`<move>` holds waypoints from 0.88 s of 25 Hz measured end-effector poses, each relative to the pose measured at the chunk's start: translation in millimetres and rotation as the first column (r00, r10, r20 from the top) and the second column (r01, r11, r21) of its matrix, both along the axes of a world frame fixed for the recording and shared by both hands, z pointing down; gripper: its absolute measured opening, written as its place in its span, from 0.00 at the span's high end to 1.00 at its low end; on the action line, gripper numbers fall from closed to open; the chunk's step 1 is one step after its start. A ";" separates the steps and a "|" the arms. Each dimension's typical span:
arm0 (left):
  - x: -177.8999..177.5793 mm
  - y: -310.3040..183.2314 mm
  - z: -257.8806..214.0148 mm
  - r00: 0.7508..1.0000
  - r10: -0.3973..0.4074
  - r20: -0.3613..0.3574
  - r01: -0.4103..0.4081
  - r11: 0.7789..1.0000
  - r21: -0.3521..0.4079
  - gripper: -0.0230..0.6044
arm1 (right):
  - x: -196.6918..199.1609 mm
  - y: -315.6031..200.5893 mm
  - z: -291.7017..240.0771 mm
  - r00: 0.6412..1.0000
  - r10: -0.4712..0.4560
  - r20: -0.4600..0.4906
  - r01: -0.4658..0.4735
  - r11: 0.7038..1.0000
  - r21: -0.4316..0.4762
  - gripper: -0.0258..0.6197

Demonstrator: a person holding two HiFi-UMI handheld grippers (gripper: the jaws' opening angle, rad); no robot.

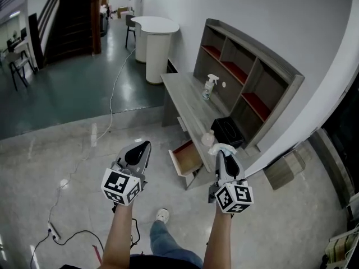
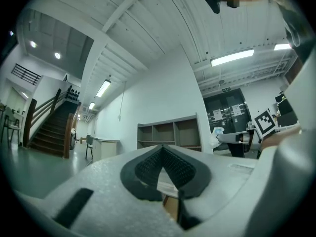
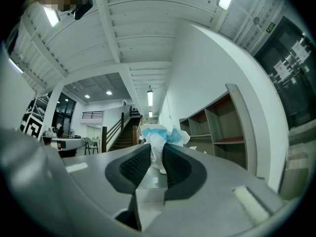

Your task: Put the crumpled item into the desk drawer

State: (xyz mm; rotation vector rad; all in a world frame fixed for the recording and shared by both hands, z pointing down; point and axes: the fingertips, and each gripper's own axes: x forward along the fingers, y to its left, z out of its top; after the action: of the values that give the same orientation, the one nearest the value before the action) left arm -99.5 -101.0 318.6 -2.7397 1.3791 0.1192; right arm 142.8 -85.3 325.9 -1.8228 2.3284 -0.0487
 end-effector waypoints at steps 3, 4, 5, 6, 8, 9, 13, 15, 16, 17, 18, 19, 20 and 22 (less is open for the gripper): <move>-1.1 -48.4 6.0 1.000 -0.009 0.010 0.009 1.000 -0.015 0.96 | -1.1 -53.3 1.7 1.000 -0.005 -0.004 0.005 1.000 -0.003 0.82; -1.4 -65.5 7.0 1.000 -0.013 0.010 0.013 1.000 -0.019 0.96 | -1.5 -71.1 1.9 1.000 -0.007 -0.008 0.007 1.000 -0.005 0.82; -1.3 -83.2 8.1 1.000 -0.016 0.008 0.016 1.000 -0.024 0.96 | -1.4 -88.5 1.9 1.000 -0.007 -0.013 0.007 1.000 -0.005 0.82; -0.6 -101.3 9.9 1.000 -0.017 0.007 0.017 0.999 -0.029 0.96 | -0.7 -105.8 1.9 1.000 -0.006 -0.017 0.006 1.000 -0.006 0.82; 3.1 -138.0 17.3 1.000 -0.015 0.008 0.016 0.999 -0.045 0.96 | 3.1 -140.2 3.6 1.000 0.000 -0.024 0.000 1.000 -0.010 0.82; 5.5 -156.1 22.3 1.000 -0.013 0.009 0.014 0.998 -0.056 0.96 | 5.6 -157.7 5.5 1.000 0.004 -0.026 -0.004 1.000 -0.015 0.82; 15.7 -219.9 37.7 1.000 -0.008 0.012 0.009 0.996 -0.091 0.96 | 15.4 -219.0 18.5 0.999 0.009 -0.038 -0.011 0.999 -0.044 0.82; 24.1 -243.6 41.8 1.000 0.001 0.017 0.000 0.995 -0.101 0.96 | 22.4 -241.1 24.0 0.999 0.014 -0.029 -0.016 0.998 -0.056 0.82; 28.9 -253.2 43.8 1.000 0.008 0.022 -0.006 0.994 -0.106 0.96 | 25.7 -250.4 26.0 1.000 0.016 -0.022 -0.018 0.998 -0.059 0.82; 33.6 -261.4 46.4 0.999 0.016 0.028 -0.012 0.994 -0.111 0.96 | 28.3 -258.7 28.1 1.000 0.018 -0.016 -0.019 0.998 -0.062 0.82; 38.0 -268.4 49.5 0.999 0.024 0.033 -0.020 0.993 -0.118 0.96 | 30.2 -265.9 30.9 1.000 0.020 -0.012 -0.021 0.998 -0.067 0.82; 41.9 -274.4 52.7 0.999 0.034 0.037 -0.029 0.992 -0.125 0.96 | 31.4 -272.2 34.6 1.000 0.023 -0.009 -0.024 0.997 -0.074 0.82; 45.3 -280.1 56.0 0.998 0.044 0.041 -0.038 0.990 -0.132 0.96 | 32.5 -278.0 38.9 1.000 0.028 -0.005 -0.029 0.996 -0.082 0.82; 49.8 -292.1 62.9 0.997 0.059 0.049 -0.052 0.988 -0.148 0.96 | 34.0 -289.4 48.7 0.999 0.042 0.005 -0.042 0.994 -0.102 0.82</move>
State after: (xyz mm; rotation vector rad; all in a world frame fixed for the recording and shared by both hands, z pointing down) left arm -49.8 -393.1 381.5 -2.8777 1.3498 -0.0543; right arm 176.7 -374.6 374.5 -1.9146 2.3215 -0.1712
